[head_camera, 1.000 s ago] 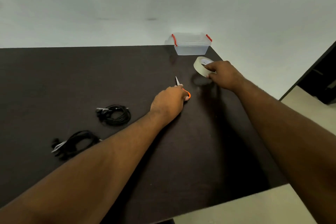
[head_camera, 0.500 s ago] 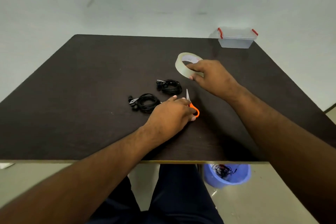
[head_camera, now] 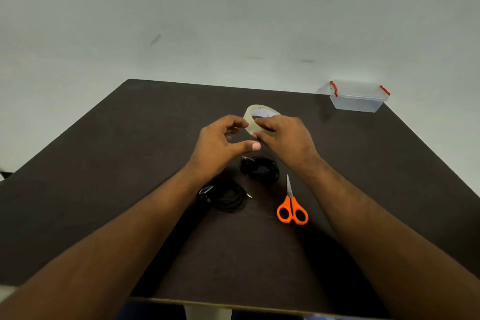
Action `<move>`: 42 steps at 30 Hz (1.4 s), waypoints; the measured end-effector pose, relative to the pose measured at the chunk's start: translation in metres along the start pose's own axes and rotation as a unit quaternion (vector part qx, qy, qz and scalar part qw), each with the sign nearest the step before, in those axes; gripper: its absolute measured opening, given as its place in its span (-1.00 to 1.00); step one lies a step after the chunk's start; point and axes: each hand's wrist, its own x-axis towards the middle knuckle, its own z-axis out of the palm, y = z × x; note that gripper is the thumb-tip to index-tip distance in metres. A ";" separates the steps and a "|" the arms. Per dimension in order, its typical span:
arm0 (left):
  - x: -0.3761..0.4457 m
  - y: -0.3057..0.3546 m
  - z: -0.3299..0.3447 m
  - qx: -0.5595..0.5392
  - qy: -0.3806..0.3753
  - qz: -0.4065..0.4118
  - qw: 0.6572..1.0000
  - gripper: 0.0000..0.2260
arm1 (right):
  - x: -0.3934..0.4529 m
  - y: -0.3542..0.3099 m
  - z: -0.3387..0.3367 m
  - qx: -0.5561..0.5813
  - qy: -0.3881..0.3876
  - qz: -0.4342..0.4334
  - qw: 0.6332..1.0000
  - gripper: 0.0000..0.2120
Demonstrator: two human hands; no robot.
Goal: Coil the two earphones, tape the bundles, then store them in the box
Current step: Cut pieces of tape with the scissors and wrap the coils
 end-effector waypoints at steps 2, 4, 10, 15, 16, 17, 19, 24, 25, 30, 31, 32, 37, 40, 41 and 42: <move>0.007 -0.008 -0.002 -0.025 0.031 0.002 0.999 -0.62 | 0.005 0.000 0.006 0.003 0.025 0.001 1.000 -0.72; 0.010 -0.015 -0.004 -0.039 0.047 0.003 0.998 -0.71 | 0.008 0.001 0.012 0.018 0.046 0.006 0.999 -0.74; 0.008 -0.026 -0.002 -0.032 0.062 0.034 0.997 -0.70 | 0.015 -0.002 0.021 0.114 0.038 0.049 0.992 -0.76; 0.009 -0.026 -0.002 -0.029 0.116 0.050 0.992 -0.55 | 0.018 -0.001 0.017 0.237 -0.014 0.098 0.966 -0.80; 0.009 -0.026 -0.003 -0.026 0.122 0.056 0.991 -0.53 | 0.017 -0.002 0.016 0.274 -0.034 0.106 0.955 -0.79; 0.008 -0.025 -0.003 -0.021 0.122 0.061 0.990 -0.51 | 0.017 -0.004 0.013 0.319 -0.056 0.114 0.939 -0.76; 0.007 -0.023 -0.004 -0.012 0.117 0.064 0.991 -0.48 | 0.017 -0.007 0.008 0.389 -0.105 0.116 0.908 -0.66; 0.007 -0.021 -0.006 -0.067 0.132 0.028 0.989 -0.47 | 0.020 -0.007 -0.001 0.438 -0.167 0.097 0.878 -0.49; 0.007 -0.020 -0.006 -0.088 0.139 0.013 0.986 -0.47 | 0.020 -0.005 -0.002 0.429 -0.178 0.092 0.881 -0.48; 0.010 -0.025 -0.005 -0.151 0.180 -0.052 0.971 -0.54 | 0.018 0.000 0.004 0.385 -0.182 0.100 0.899 -0.53; 0.011 -0.026 -0.006 -0.155 0.183 -0.056 0.969 -0.56 | 0.017 0.000 0.005 0.373 -0.170 0.100 0.907 -0.60; 0.012 -0.027 -0.007 -0.161 0.183 -0.059 0.968 -0.58 | 0.016 0.001 0.007 0.362 -0.164 0.096 0.913 -0.67; 0.011 -0.029 -0.012 -0.106 0.153 -0.042 0.982 -0.61 | 0.015 0.002 0.007 0.308 -0.146 0.068 0.938 -0.72; 0.010 -0.028 -0.018 -0.030 0.122 0.007 0.992 -0.54 | 0.014 0.000 0.005 0.247 -0.148 0.050 0.956 -0.71; 0.010 -0.027 -0.020 -0.010 0.108 0.025 0.994 -0.52 | 0.014 -0.002 0.004 0.224 -0.147 0.034 0.963 -0.70; 0.010 -0.025 -0.021 0.001 0.094 0.040 0.995 -0.53 | 0.014 -0.004 0.004 0.202 -0.145 0.013 0.969 -0.70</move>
